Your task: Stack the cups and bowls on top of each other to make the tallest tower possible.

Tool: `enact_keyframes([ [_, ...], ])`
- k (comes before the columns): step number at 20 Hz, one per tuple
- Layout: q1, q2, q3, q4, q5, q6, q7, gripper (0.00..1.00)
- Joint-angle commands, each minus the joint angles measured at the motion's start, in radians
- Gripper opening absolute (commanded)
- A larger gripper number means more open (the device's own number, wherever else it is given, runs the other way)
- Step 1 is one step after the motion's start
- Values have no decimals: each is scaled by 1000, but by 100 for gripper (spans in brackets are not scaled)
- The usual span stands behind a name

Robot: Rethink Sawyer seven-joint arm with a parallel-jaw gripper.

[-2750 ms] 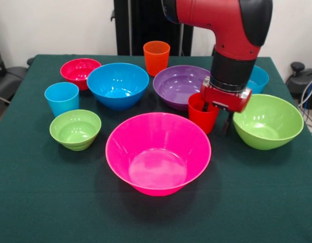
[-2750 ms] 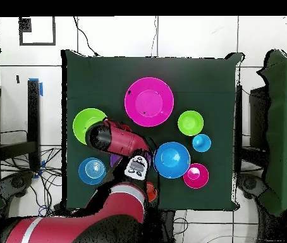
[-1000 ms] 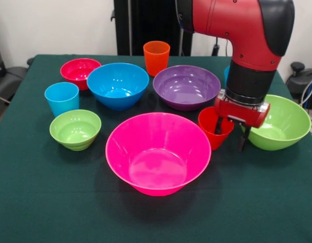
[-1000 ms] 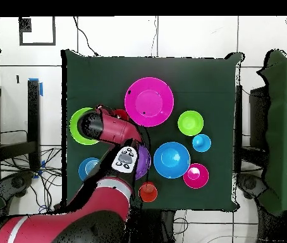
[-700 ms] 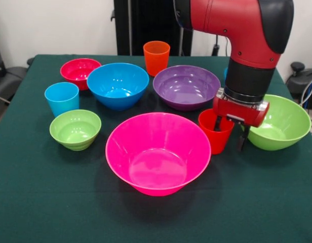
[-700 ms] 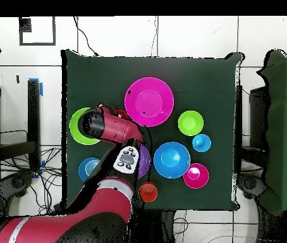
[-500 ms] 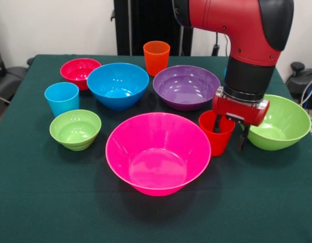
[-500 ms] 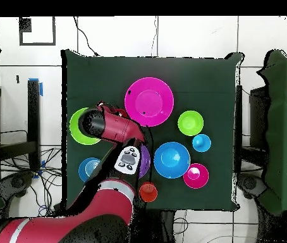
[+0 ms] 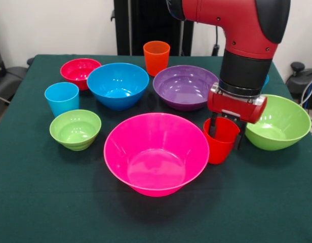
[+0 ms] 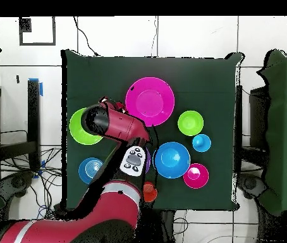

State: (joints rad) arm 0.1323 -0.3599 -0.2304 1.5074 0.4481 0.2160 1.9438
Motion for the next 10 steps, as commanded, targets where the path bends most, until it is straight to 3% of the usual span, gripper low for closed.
enact_keyframes([
  [1, -22, 17, 125, 19, -41, 60, 96, 100],
  [10, -28, 26, 129, 13, -46, 40, 91, 100],
])
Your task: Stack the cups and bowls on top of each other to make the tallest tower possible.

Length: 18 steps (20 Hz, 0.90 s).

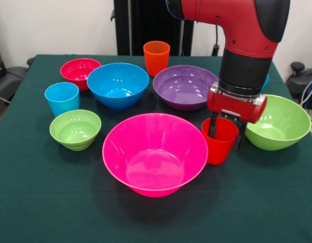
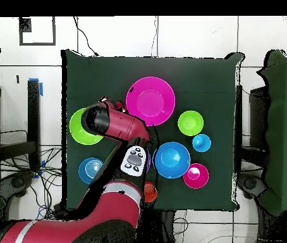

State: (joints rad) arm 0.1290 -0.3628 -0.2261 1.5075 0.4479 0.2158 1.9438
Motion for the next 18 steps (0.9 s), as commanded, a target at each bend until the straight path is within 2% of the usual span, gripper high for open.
enact_keyframes([
  [1, -26, 27, 125, 13, -46, 42, 91, 100],
  [18, -30, 36, 154, 1, -28, 8, 116, 100],
])
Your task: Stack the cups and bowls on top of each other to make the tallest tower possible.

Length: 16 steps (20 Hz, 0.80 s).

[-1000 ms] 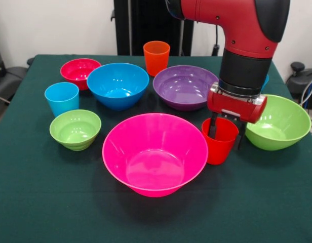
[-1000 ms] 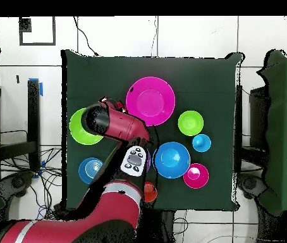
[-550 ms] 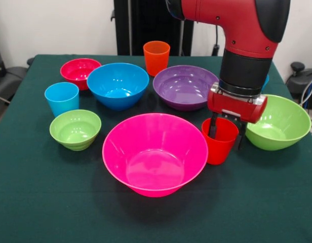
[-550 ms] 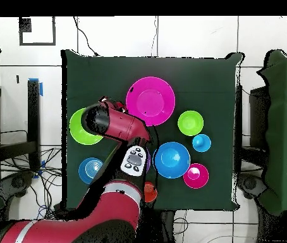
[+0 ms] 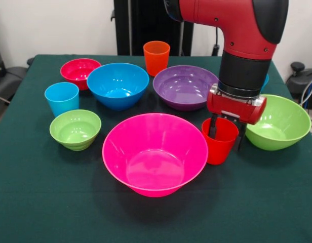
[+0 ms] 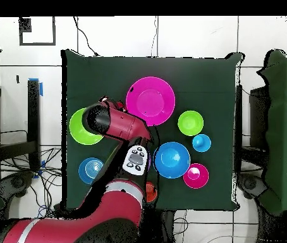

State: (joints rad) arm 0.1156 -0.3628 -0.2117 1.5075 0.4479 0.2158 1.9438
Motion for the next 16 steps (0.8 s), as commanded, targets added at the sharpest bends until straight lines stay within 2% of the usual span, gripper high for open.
enact_keyframes([
  [1, -13, 40, 138, -3, -24, 9, 121, 100],
  [16, 23, 75, 131, -60, 26, 20, 173, 100],
])
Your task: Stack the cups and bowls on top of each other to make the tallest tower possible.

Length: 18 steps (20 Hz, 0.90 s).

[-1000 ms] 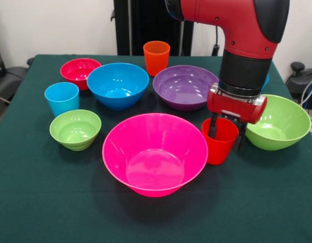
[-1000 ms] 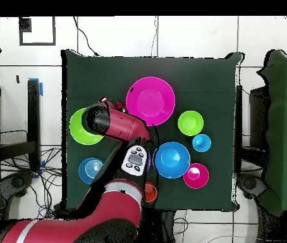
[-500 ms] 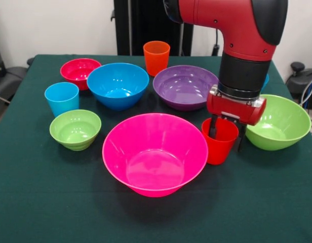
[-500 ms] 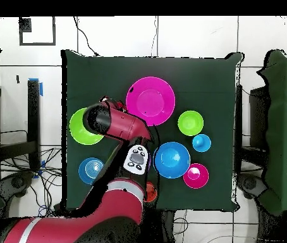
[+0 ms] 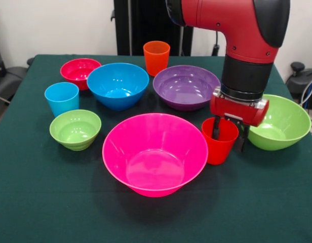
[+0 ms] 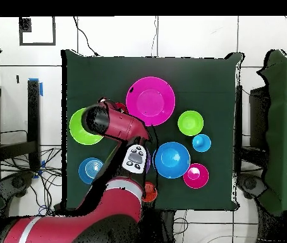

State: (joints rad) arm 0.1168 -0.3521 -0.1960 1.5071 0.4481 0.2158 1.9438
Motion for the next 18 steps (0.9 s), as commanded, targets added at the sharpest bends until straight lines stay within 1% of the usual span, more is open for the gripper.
enact_keyframes([
  [1, 26, 69, 112, -66, 29, 21, 177, 100],
  [6, 55, 99, 82, -112, 50, 40, 200, 100],
  [18, 86, 121, 50, -163, 82, 77, 216, 100],
])
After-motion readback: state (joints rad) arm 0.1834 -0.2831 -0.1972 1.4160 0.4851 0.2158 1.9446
